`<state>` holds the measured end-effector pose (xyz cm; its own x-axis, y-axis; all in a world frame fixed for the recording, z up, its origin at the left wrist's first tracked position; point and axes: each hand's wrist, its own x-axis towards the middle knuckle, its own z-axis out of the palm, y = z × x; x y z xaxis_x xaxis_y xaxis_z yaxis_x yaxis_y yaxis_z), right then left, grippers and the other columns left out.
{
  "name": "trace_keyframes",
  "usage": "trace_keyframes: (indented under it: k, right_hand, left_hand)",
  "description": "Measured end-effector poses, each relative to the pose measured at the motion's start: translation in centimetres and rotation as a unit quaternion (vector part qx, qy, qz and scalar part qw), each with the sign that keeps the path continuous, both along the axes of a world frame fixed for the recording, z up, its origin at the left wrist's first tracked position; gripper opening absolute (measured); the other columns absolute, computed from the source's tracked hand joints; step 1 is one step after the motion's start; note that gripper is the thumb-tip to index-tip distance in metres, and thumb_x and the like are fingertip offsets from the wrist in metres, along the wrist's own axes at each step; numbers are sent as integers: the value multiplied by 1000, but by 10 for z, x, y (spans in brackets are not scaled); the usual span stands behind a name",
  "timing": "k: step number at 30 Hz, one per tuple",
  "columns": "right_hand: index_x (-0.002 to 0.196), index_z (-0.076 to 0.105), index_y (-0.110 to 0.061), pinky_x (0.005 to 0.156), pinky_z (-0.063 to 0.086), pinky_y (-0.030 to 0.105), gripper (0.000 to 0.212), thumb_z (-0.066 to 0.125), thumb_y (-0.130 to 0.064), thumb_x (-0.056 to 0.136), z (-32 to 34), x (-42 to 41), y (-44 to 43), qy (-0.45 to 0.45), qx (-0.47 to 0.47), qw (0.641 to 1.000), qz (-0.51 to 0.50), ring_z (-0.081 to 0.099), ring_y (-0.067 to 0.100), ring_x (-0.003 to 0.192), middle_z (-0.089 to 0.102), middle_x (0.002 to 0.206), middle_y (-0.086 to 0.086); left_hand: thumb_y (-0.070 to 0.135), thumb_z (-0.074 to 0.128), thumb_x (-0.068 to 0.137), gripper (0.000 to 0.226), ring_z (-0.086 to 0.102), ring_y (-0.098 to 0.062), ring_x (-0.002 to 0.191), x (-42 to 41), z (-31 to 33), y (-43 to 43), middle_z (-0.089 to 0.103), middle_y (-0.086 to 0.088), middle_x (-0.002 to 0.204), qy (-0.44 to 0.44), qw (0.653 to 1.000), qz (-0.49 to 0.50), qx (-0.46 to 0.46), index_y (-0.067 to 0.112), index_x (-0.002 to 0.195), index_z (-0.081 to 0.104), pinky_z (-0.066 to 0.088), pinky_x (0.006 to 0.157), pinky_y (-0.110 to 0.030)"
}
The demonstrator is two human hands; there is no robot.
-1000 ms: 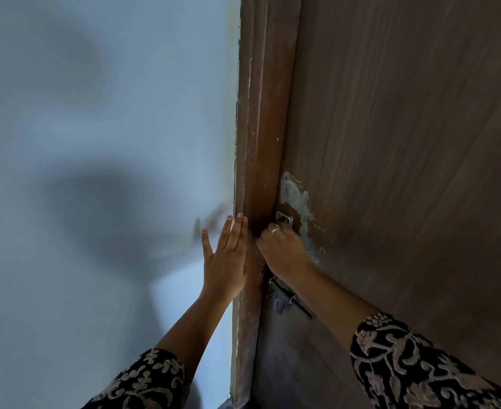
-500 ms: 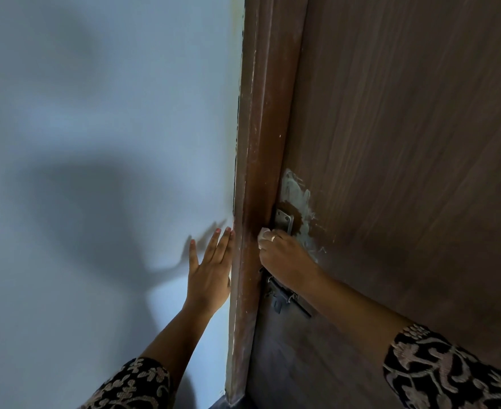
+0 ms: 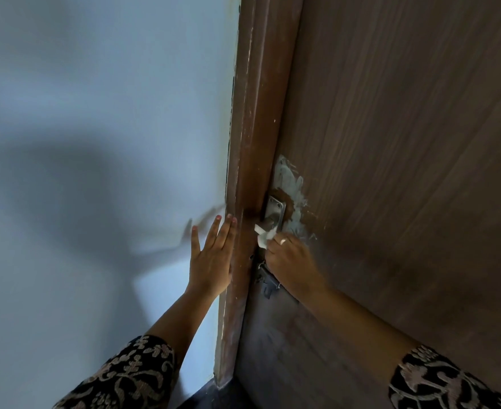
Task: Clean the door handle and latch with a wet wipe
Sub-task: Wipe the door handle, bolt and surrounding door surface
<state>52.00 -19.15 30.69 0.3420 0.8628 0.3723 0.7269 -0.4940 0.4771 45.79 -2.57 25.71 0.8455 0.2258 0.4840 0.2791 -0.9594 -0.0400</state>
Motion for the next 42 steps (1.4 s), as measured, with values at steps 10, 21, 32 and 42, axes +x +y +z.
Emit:
trace_keyframes:
  k: [10,21,32,42]
  right_hand:
    - [77,74,-10,66,58,32,22,82,-3,58,2,-2,13,88,94,989,-75,68,21,85,73,101,7]
    - [108,70,-8,82,56,37,45,73,4,65,-16,-3,-22,112,145,982,-50,65,24,102,69,114,8]
    - [130,55,-10,89,52,25,35,50,-9,95,-32,-36,-12,435,542,700,-164,67,19,100,66,120,8]
    - [77,69,-12,60,45,20,8,66,-13,85,-24,-28,-12,489,607,604,-167,62,2,62,70,73,-2]
  left_hand:
    - [24,74,70,89,23,-26,146,0,4,-10,32,-3,156,8,999,-9,-30,16,148,33,8,113,-62]
    - [27,63,81,87,0,-23,150,-2,10,-22,13,2,161,36,996,-39,-65,22,153,13,-7,113,-63]
    - [25,57,87,83,-11,-20,149,4,19,-47,2,6,162,70,990,-74,-101,22,153,7,-15,110,-60]
    - [19,60,85,87,-11,-20,149,2,34,-46,1,6,162,118,982,-78,-127,21,153,6,-11,112,-61]
